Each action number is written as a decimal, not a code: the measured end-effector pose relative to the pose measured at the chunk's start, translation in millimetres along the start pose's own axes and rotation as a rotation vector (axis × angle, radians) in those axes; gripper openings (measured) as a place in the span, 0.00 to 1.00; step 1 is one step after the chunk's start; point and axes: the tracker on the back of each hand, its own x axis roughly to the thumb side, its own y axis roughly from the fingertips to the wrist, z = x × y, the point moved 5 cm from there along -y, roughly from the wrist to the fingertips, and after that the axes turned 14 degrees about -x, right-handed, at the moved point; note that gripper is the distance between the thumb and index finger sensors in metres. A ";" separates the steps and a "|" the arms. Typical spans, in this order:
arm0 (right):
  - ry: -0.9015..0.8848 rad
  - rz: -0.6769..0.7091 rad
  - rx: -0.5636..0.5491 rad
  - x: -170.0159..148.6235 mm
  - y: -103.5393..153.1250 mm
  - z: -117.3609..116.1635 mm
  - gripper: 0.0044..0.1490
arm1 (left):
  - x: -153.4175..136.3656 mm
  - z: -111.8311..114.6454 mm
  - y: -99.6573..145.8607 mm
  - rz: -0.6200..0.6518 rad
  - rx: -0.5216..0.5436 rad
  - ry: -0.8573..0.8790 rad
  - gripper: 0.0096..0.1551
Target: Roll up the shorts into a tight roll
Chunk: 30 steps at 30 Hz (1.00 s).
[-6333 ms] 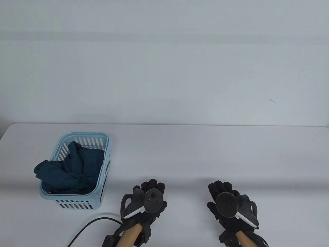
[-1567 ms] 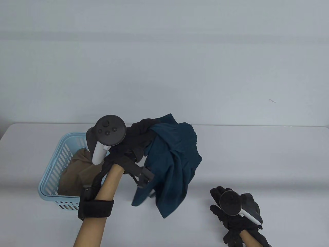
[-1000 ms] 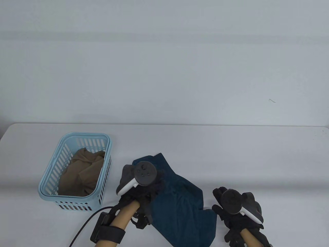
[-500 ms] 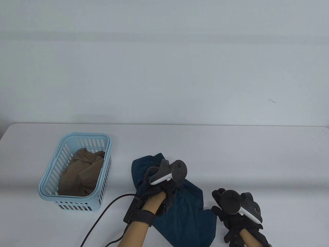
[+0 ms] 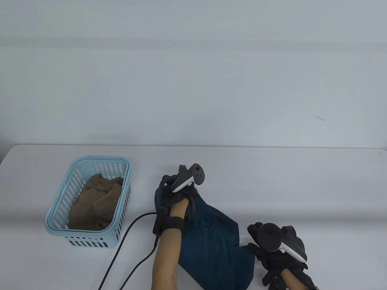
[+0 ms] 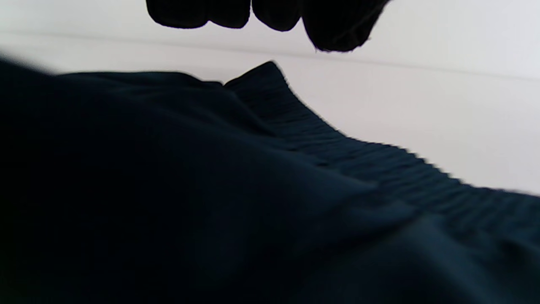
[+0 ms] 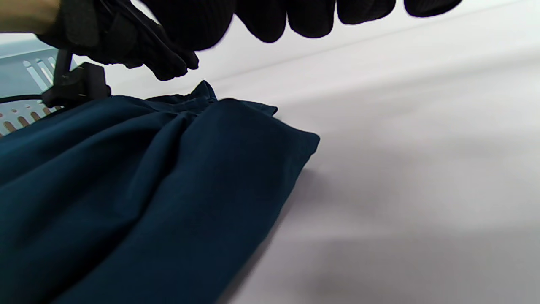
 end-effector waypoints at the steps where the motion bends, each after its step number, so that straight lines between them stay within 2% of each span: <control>1: 0.000 -0.005 0.003 -1.4 -0.3 -0.5 0.41 | -1.6 1.4 -4.6 -0.005 -0.016 0.009 0.39; 4: -0.002 -0.023 0.012 -7.2 -1.3 -2.7 0.41 | -5.7 7.7 -20.4 -0.035 -0.067 0.009 0.39; 8: -0.008 -0.050 0.032 -16.0 -2.0 -7.0 0.41 | -14.2 13.9 -35.5 -0.094 -0.075 -0.030 0.41; 11: -0.004 -0.063 0.042 -20.7 -2.8 -9.6 0.41 | -21.0 19.9 -42.3 -0.089 -0.098 0.032 0.40; 14: 0.000 -0.069 0.048 -22.4 -3.1 -11.6 0.41 | -24.7 15.7 -41.6 -0.084 -0.067 0.066 0.37; 17: 0.003 -0.066 0.052 -21.1 -3.0 -13.0 0.41 | -25.6 3.1 -31.2 -0.087 0.075 0.018 0.26; 23: -0.012 -0.048 0.055 -14.4 -2.4 -15.0 0.41 | -15.8 -22.0 18.8 0.105 0.205 0.096 0.23; 26: -0.038 -0.018 0.047 -7.8 -1.5 -15.7 0.42 | -0.5 -41.2 65.9 0.260 0.285 0.082 0.22; 30: -0.058 0.005 0.041 -1.4 -0.8 -15.7 0.44 | 18.8 -56.9 124.1 0.403 0.389 0.038 0.22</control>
